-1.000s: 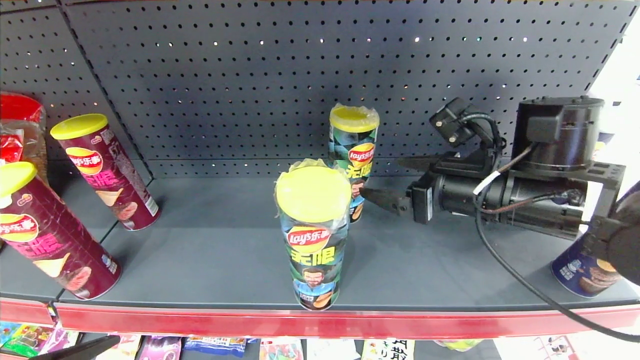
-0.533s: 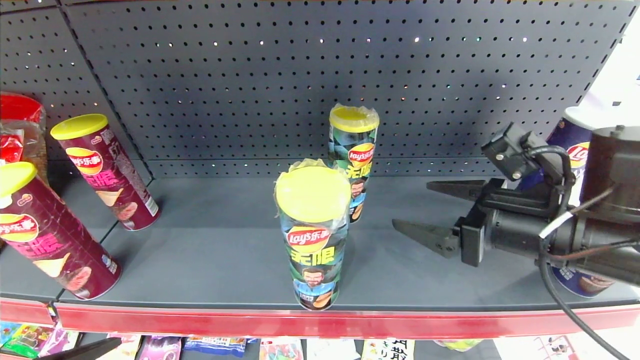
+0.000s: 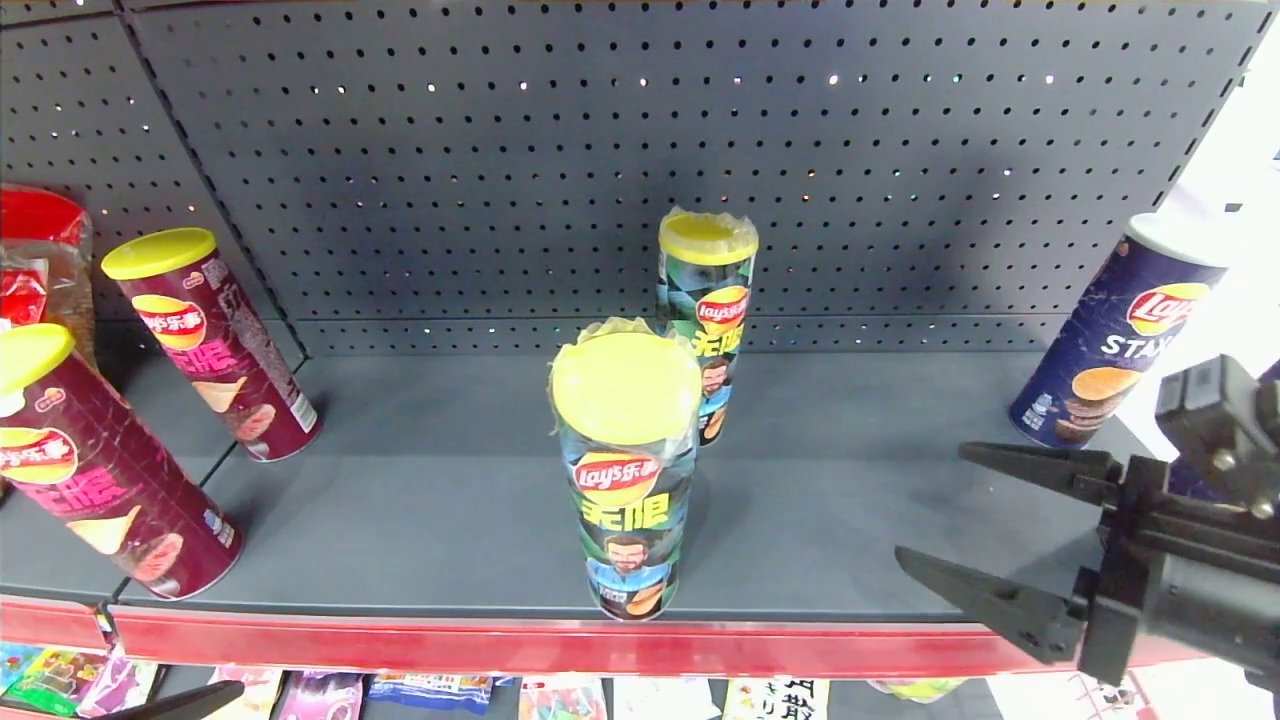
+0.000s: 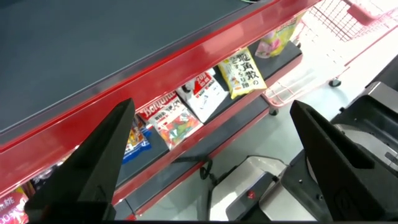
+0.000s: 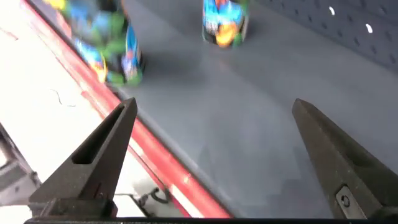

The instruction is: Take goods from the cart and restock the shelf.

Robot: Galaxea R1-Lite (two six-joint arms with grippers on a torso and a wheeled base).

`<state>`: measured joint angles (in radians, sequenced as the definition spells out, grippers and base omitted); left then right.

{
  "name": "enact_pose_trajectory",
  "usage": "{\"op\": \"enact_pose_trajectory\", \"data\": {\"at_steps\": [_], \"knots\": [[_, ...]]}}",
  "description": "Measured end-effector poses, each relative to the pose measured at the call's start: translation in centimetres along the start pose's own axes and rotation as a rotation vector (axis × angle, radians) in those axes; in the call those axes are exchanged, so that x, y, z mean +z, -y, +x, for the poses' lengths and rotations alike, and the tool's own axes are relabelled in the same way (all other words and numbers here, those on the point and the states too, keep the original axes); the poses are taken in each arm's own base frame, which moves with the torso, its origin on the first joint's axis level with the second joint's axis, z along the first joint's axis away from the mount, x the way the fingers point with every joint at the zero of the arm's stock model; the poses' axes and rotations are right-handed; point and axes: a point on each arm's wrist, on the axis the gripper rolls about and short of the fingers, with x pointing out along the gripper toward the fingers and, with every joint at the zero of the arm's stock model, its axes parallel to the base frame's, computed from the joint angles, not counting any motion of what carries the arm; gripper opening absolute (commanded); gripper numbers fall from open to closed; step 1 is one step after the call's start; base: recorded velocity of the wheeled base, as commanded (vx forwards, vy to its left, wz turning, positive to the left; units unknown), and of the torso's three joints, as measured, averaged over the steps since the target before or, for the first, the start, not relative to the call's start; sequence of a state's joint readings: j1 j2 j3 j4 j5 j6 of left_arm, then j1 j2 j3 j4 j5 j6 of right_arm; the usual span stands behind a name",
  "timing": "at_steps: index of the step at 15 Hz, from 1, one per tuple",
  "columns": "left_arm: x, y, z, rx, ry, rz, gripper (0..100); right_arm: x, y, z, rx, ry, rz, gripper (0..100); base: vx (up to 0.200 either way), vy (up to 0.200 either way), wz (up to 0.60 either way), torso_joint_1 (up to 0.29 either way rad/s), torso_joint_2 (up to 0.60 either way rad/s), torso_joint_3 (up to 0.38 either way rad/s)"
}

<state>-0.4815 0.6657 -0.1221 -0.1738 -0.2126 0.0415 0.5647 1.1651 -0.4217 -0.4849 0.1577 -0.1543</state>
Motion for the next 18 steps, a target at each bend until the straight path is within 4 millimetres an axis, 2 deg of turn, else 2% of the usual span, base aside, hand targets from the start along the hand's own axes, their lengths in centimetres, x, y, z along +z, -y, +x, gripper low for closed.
{"op": "enact_pose_trajectory", "data": {"at_steps": [5,10,12,15,18], "knots": [[0.4,-0.2,0.4,0.01,-0.022,-0.01,100,-3.5,-1.1,-4.8,-0.08,0.025,-0.004,100,0.0,0.0,0.0,0.0,0.0,0.0],[1.2,-0.3,1.0,0.009,-0.036,-0.012,100,-5.4,-1.1,-8.1,-0.256,0.098,0.029,100,0.0,0.0,0.0,0.0,0.0,0.0],[1.4,-0.4,1.1,0.02,-0.039,-0.012,100,-5.9,-0.6,-9.0,-0.409,0.107,0.085,100,0.0,0.0,0.0,0.0,0.0,0.0],[2.6,-0.9,1.3,0.182,-0.031,0.01,100,-7.3,0.2,-10.2,-0.692,0.029,0.219,100,0.0,0.0,0.0,0.0,0.0,0.0],[3.5,-1.4,1.7,0.319,-0.05,0.041,100,-8.7,-0.7,-11.8,-0.842,0.003,0.28,100,0.0,0.0,0.0,0.0,0.0,0.0]]}}
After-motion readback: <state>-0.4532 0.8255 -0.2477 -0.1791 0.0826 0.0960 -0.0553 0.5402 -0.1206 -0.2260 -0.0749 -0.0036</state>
